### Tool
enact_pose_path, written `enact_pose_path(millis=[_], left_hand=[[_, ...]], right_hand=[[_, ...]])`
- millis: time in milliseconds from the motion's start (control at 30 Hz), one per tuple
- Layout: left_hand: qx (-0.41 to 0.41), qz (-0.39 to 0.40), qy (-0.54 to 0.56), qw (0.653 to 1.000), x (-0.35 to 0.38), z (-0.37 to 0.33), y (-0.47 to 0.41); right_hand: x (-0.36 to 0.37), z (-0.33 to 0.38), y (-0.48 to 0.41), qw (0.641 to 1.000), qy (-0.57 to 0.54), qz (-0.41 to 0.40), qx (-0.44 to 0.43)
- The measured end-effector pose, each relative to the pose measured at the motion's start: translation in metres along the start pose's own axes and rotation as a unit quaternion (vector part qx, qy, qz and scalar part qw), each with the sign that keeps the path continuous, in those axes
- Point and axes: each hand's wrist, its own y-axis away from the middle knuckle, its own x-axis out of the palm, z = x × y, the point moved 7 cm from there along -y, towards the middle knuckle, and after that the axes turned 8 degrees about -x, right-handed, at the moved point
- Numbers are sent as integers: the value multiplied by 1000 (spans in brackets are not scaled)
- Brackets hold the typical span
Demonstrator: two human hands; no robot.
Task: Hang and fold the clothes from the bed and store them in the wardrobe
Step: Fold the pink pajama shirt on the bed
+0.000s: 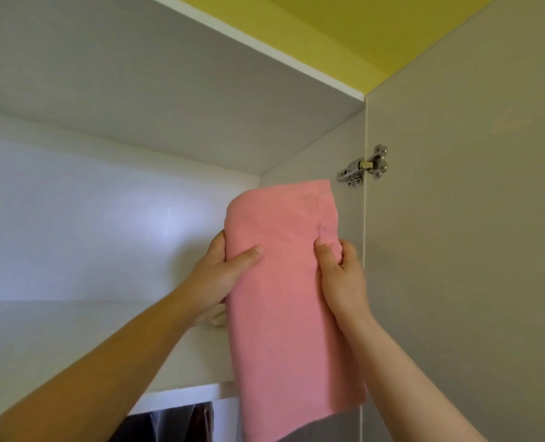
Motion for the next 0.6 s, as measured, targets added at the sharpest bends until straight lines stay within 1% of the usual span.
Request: enact_pose_path(millis=[200,333,400,600], left_hand=[[7,-104,-8,995,-19,11,-65],[19,-161,-44,986,-37,23,-106],[18,-169,-64,983,-44,28,-128],[-36,-159,-93,982,-65,44,-188]], right_hand=[[49,-43,-65,998,-40,49,-2],[88,-73,-97,995,-61,75,3],[106,-91,-112,995,-65,75,20],[150,-130,-149,992,-54,94,69]])
